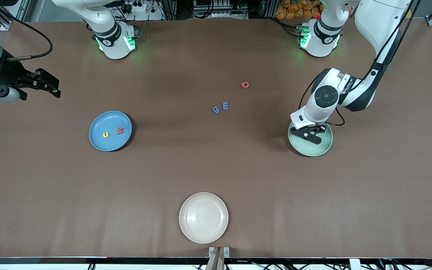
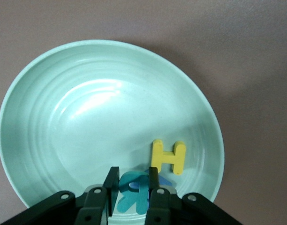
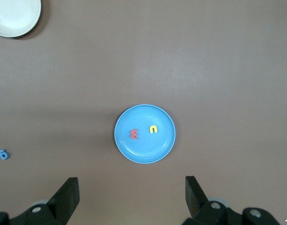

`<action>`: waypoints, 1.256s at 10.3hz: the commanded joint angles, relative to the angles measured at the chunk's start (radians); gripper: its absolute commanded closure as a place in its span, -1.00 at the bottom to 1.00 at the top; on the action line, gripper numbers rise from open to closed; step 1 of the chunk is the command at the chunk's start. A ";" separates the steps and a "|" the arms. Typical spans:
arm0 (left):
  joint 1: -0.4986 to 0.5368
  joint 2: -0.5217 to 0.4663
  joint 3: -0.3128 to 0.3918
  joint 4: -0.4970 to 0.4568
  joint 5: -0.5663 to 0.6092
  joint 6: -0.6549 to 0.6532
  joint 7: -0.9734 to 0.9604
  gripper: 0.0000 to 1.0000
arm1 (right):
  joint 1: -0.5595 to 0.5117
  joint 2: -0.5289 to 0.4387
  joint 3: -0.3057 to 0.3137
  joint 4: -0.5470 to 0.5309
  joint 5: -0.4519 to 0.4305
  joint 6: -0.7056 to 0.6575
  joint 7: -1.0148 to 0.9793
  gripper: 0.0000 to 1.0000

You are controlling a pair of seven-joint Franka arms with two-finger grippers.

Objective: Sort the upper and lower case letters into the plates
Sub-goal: 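Carry the R to the green plate and open the left gripper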

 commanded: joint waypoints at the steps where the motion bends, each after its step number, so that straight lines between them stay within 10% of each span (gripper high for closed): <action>1: 0.040 -0.018 -0.003 -0.004 0.013 0.016 0.121 1.00 | 0.003 -0.012 0.006 -0.013 -0.011 -0.002 0.015 -1.00; 3: 0.088 0.008 -0.003 0.013 0.011 0.036 0.192 1.00 | 0.003 -0.012 0.006 -0.015 -0.011 -0.001 0.015 -1.00; 5: 0.086 0.011 -0.005 0.011 0.001 0.043 0.178 -0.99 | 0.003 -0.014 0.006 -0.025 -0.011 0.007 0.015 -1.00; 8: 0.078 -0.002 -0.046 -0.001 -0.027 0.040 0.012 -1.00 | 0.002 -0.018 0.006 -0.039 -0.011 0.018 0.015 -1.00; 13: 0.077 -0.013 -0.358 -0.010 -0.044 -0.029 -0.753 -1.00 | -0.006 -0.063 -0.026 -0.120 -0.011 0.096 0.015 -1.00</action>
